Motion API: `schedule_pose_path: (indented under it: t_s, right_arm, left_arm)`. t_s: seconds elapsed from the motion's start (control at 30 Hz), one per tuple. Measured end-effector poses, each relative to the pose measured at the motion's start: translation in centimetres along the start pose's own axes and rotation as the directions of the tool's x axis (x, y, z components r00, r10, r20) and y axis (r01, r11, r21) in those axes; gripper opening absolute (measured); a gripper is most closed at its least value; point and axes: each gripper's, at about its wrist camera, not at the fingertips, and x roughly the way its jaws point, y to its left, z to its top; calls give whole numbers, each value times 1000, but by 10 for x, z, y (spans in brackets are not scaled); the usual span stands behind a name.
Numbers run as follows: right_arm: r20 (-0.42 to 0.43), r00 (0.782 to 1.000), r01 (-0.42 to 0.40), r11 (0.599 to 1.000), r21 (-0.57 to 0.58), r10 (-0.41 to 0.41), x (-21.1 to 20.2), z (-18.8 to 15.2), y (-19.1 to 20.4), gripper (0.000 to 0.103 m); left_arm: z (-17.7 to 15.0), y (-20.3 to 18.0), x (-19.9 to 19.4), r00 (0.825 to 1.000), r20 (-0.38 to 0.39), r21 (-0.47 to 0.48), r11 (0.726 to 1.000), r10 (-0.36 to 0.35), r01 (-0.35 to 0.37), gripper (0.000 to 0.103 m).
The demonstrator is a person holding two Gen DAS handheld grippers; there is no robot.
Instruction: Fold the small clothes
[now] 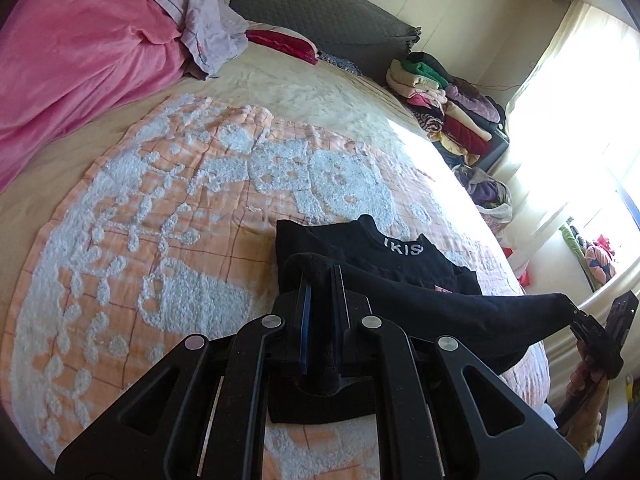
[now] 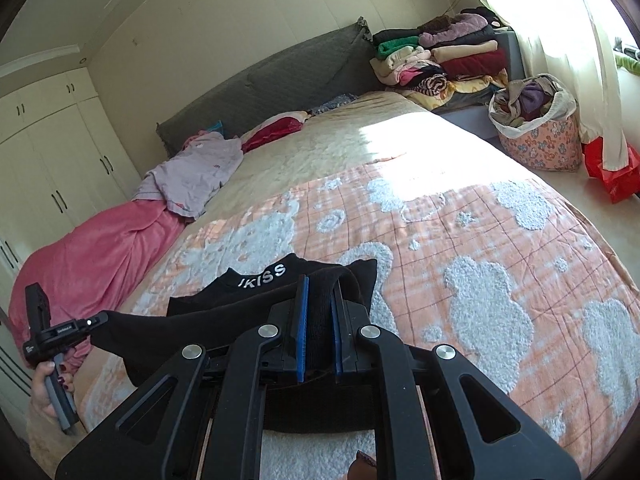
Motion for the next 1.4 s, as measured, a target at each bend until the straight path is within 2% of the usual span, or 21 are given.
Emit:
schedule_pose_path:
  t_s: [0.33, 0.4, 0.43, 0.5, 0.6, 0.63, 0.83, 0.97, 1.1, 1.17, 1.23, 1.4]
  right_arm:
    - [-92, 991, 92, 996, -12, -93, 57, -4, -9, 9]
    - [-105, 988, 110, 994, -14, -111, 63, -8, -10, 11]
    - [-108, 987, 121, 992, -16, -122, 64, -10, -10, 14]
    - [-106, 984, 145, 989, -21, -146, 64, -13, -11, 24]
    - [-83, 980, 179, 984, -15, -180, 59, -16, -13, 57]
    - [-73, 980, 183, 983, -16, -183, 55, -17, -13, 58]
    - [-25, 983, 180, 980, -83, -183, 37, -27, 5, 58]
    - [-11, 988, 154, 979, -133, -157, 28, -36, 22, 57]
    - [-50, 991, 109, 974, -198, -121, 28, -47, 39, 36]
    - [-68, 991, 97, 966, -238, -116, 32, -54, 49, 34]
    - [-95, 990, 76, 959, -272, -105, 37, -61, 57, 27]
    - [-156, 982, 47, 940, -338, -105, 52, -77, 72, 24]
  left_arm:
    - [-3, 12, 42, 998, -39, 37, 998, 42, -40, 3]
    - [-4, 11, 45, 998, -40, 46, 998, 49, -47, 6]
    - [-4, 11, 45, 998, -36, 52, 997, 55, -53, 7]
    - [-3, 8, 41, 997, -16, 70, 995, 77, -76, 25]
    - [0, 5, 33, 996, 11, 85, 993, 85, -86, 34]
    - [0, 2, 29, 996, 24, 99, 991, 91, -93, 34]
    - [-8, -25, 13, 994, 59, 192, 976, 90, -100, 40]
    - [-22, -45, 14, 997, 41, 248, 966, 60, -68, 41]
    - [-38, -59, 21, 999, -6, 291, 956, 38, -34, 41]
    - [-48, -64, 29, 998, -44, 308, 951, 34, -19, 41]
    - [-56, -68, 35, 997, -69, 324, 946, 40, -16, 41]
    - [-77, -75, 52, 989, -135, 378, 926, 67, -11, 32]
